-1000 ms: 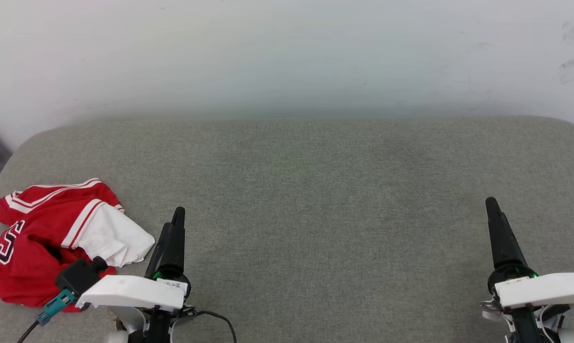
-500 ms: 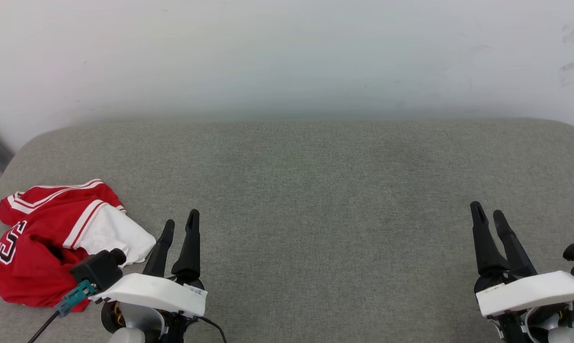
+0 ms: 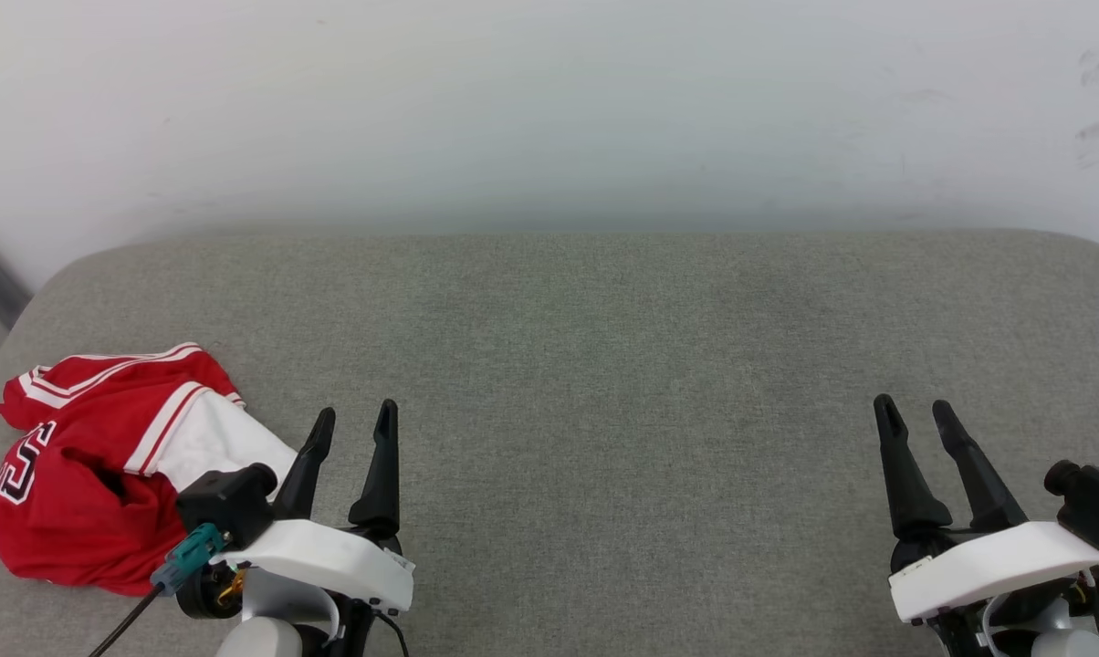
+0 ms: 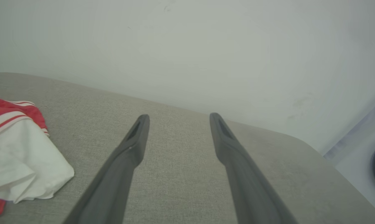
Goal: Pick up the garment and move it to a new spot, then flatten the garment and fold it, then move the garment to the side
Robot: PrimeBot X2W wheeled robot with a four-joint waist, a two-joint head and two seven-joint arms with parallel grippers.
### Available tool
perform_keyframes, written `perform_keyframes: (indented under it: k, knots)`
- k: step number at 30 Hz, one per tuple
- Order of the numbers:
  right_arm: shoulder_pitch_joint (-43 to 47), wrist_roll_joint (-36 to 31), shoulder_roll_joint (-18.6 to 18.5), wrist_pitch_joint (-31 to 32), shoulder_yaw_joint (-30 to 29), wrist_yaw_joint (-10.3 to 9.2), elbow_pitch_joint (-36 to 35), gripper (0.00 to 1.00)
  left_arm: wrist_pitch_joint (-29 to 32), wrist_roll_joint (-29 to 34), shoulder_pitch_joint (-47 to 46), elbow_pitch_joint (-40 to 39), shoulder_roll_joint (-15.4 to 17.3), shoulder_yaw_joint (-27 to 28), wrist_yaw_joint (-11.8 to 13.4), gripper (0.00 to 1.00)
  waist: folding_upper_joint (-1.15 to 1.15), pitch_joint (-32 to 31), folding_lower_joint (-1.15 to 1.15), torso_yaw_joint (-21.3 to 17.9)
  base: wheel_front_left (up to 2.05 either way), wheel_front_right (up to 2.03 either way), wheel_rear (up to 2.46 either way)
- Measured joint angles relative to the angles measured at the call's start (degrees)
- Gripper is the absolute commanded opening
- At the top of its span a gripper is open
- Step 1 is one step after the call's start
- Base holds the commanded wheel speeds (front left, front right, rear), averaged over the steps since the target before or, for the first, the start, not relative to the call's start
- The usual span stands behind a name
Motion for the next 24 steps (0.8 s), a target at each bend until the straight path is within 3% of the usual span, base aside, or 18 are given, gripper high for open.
perform_keyframes:
  k: [24]
  knots:
    - [1.4,-13.3,1.2,2.0,-1.7,0.01,-1.7,1.0,-3.1,10.8,-0.8,2.0,0.6,-1.9,2.3,1.0,0.0,0.0,0.0,0.3,0.0,0.0,0.0]
